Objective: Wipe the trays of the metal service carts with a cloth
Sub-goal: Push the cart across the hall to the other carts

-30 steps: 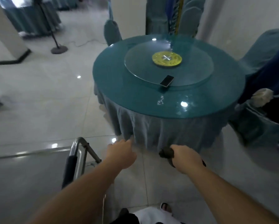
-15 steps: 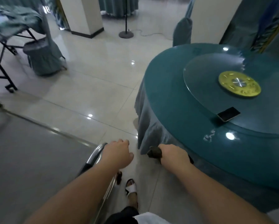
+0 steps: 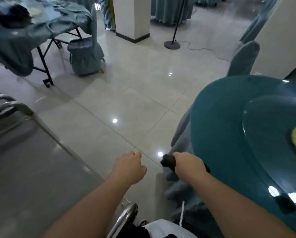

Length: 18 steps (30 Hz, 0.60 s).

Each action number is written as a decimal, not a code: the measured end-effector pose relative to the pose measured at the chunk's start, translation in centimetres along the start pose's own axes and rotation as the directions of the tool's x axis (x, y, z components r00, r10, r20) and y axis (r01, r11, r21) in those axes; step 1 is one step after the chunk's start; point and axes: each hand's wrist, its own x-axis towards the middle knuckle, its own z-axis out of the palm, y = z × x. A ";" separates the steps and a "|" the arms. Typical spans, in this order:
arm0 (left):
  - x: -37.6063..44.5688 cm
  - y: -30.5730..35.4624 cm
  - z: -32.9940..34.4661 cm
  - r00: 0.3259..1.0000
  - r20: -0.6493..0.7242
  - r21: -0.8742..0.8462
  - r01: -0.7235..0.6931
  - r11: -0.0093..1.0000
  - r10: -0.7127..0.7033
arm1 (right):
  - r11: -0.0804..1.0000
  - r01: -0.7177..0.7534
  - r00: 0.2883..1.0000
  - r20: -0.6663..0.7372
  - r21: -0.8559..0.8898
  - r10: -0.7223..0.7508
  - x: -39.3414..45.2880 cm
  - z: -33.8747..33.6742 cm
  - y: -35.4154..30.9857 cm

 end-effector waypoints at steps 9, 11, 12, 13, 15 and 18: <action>3.5 -7.4 -1.0 0.929 0.052 -0.156 0.371 0.915 -0.368 | 0.923 0.365 0.930 0.084 -0.121 -0.357 15.0 -2.6 -10.0; 4.7 -8.8 -1.3 0.887 0.071 -0.183 0.461 0.869 -0.456 | 0.883 0.454 0.888 0.142 -0.124 -0.437 18.3 -2.5 -12.1; 5.2 -9.2 -1.5 0.862 0.080 -0.193 0.506 0.840 -0.501 | 0.860 0.496 0.864 0.171 -0.122 -0.474 20.1 -2.5 -13.1; 5.8 -9.6 -1.9 0.834 0.087 -0.198 0.551 0.811 -0.545 | 0.835 0.538 0.837 0.193 -0.118 -0.512 21.9 -2.7 -14.1; 6.7 -10.1 -3.2 0.773 0.104 -0.193 0.633 0.749 -0.626 | 0.788 0.607 0.784 0.242 -0.102 -0.572 25.2 -3.4 -15.5; 7.8 -10.0 -6.1 0.669 0.119 -0.203 0.739 0.642 -0.733 | 0.710 0.695 0.705 0.300 -0.115 -0.642 29.4 -5.4 -16.9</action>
